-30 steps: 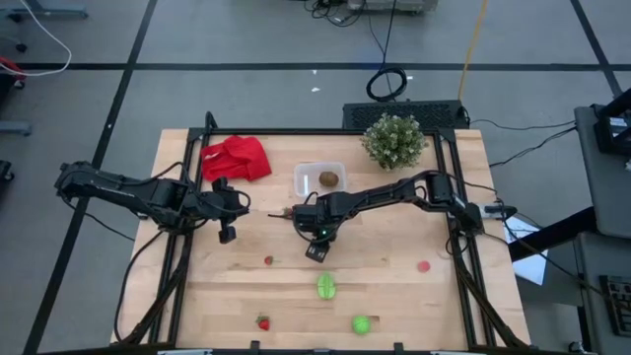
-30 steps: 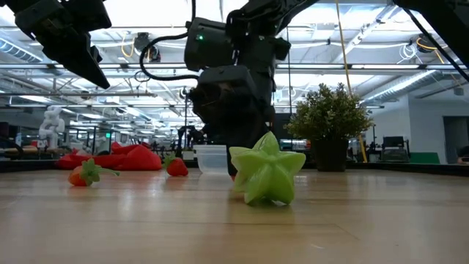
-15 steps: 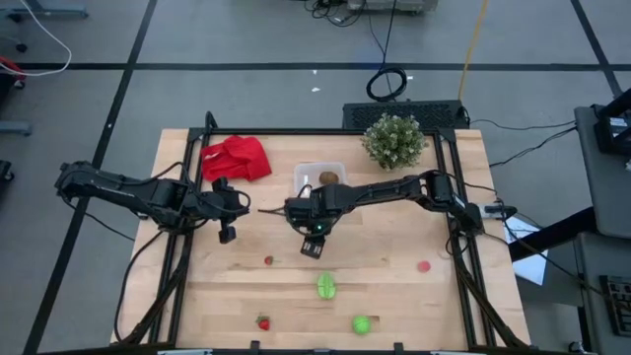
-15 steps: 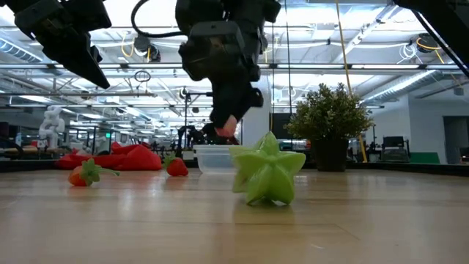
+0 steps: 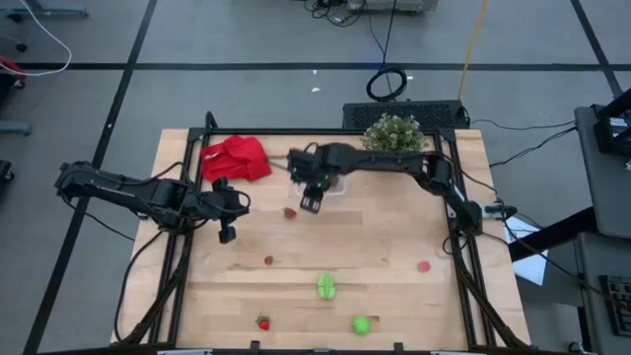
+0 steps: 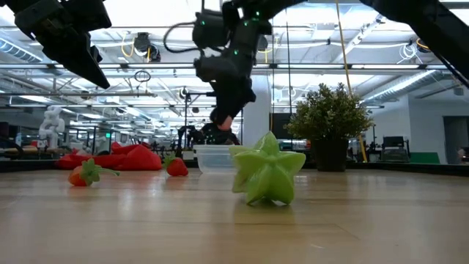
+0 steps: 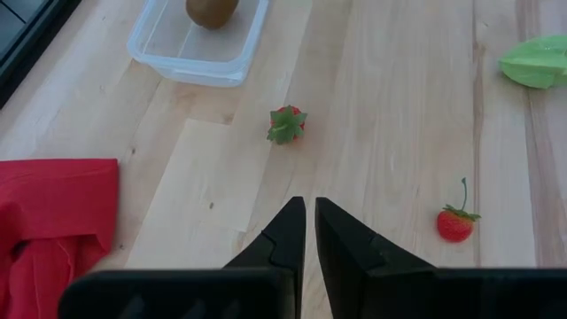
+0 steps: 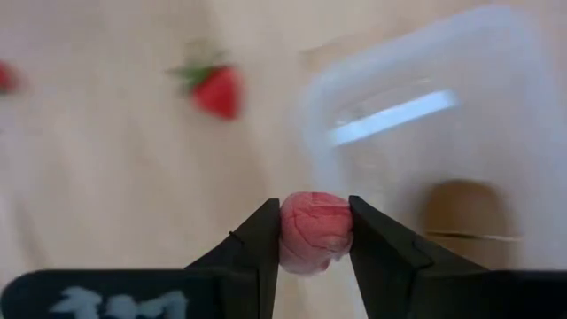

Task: Pick and placing Produce into tupperware
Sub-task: Put the left apricot into the bin

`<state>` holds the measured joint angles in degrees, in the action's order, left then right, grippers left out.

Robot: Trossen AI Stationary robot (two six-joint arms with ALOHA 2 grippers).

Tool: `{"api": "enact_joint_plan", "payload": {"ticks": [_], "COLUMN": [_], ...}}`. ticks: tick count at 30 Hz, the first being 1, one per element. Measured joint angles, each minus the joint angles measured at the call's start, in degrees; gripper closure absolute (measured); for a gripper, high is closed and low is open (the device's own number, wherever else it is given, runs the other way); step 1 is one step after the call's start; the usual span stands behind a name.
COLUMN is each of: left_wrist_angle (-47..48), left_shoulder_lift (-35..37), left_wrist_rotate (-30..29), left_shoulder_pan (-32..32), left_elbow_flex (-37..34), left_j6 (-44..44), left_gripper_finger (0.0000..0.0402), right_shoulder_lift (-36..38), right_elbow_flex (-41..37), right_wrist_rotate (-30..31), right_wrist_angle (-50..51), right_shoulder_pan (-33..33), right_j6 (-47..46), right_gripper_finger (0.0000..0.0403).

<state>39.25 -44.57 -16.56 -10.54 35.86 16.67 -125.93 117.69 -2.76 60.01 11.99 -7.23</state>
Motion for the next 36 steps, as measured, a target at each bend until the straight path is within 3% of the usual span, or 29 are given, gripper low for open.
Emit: {"api": "enact_joint_plan", "payload": {"ticks": [10,29,36], "left_wrist_angle": [0.0,0.0,0.0], "left_shoulder_lift": [0.0,0.0,0.0], "left_wrist_rotate": [0.0,0.0,0.0], "left_shoulder_pan": [0.0,0.0,0.0], "left_elbow_flex": [0.0,0.0,0.0], "left_j6": [0.0,0.1,0.1], "left_gripper_finger": [0.0369,0.0369,0.0369], "right_shoulder_lift": [-0.2,-0.5,-0.5], "right_elbow_flex": [0.0,-11.0,-11.6], "right_wrist_rotate": [-0.3,-3.4,-3.5], "right_wrist_angle": [-4.6,-14.0,-15.3], "right_shoulder_pan": [7.9,8.0,8.0], "right_j6": [2.6,3.0,3.0], "right_gripper_finger": [0.0298,0.0298,0.0298]}}
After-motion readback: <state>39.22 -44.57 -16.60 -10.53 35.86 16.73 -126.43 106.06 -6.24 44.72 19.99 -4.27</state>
